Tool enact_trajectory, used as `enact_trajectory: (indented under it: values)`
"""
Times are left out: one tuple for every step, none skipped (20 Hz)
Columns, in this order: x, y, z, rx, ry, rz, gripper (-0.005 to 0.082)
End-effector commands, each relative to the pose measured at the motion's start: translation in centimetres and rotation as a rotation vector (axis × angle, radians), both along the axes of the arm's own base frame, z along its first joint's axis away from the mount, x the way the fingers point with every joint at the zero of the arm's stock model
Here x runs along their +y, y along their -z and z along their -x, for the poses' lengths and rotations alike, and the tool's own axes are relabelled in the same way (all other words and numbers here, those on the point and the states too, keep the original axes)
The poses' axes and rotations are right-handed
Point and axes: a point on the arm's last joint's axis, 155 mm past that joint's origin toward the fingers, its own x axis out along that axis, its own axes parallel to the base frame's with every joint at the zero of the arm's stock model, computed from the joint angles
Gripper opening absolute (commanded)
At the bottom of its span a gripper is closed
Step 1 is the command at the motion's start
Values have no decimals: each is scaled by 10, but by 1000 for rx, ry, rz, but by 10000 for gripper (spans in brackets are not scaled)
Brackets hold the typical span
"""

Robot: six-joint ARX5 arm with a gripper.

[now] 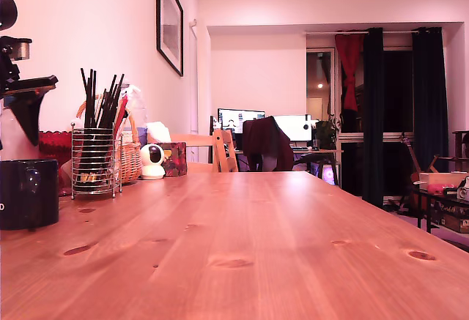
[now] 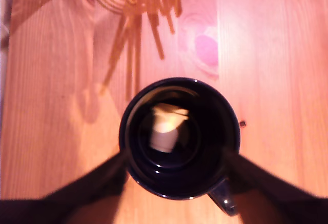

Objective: Pick the coffee capsule and then drop it inside the coffee cup in front of you

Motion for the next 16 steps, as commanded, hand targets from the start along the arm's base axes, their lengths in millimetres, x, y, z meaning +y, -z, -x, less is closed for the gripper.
enact_trajectory:
  values:
    - [-3,8,-3,13,23,-8,669]
    - [-3,9,-2,20,26,-6,584]
    - [-4,8,-2,20,28,-2,468]
    - [-6,8,-2,17,33,8,304]
    - [-9,7,-2,14,43,18,130]
    - [-13,6,-3,8,69,33,-4]
    - [-18,5,-4,0,82,52,-16]
    - [-19,3,-7,-15,94,56,-15]
    - [-24,-2,-8,-33,107,75,-16]
    - [-28,-9,-9,-54,118,85,-16]
    - [-31,-17,-11,-83,126,85,-17]
    - [-32,-27,-11,-117,131,81,-17]
    - [-34,-39,-9,-162,138,76,-20]
    - [-38,-49,-3,-192,149,79,-20]
    - [-42,-56,5,-213,158,80,-20]
    - [-46,-61,12,-233,171,94,-20]
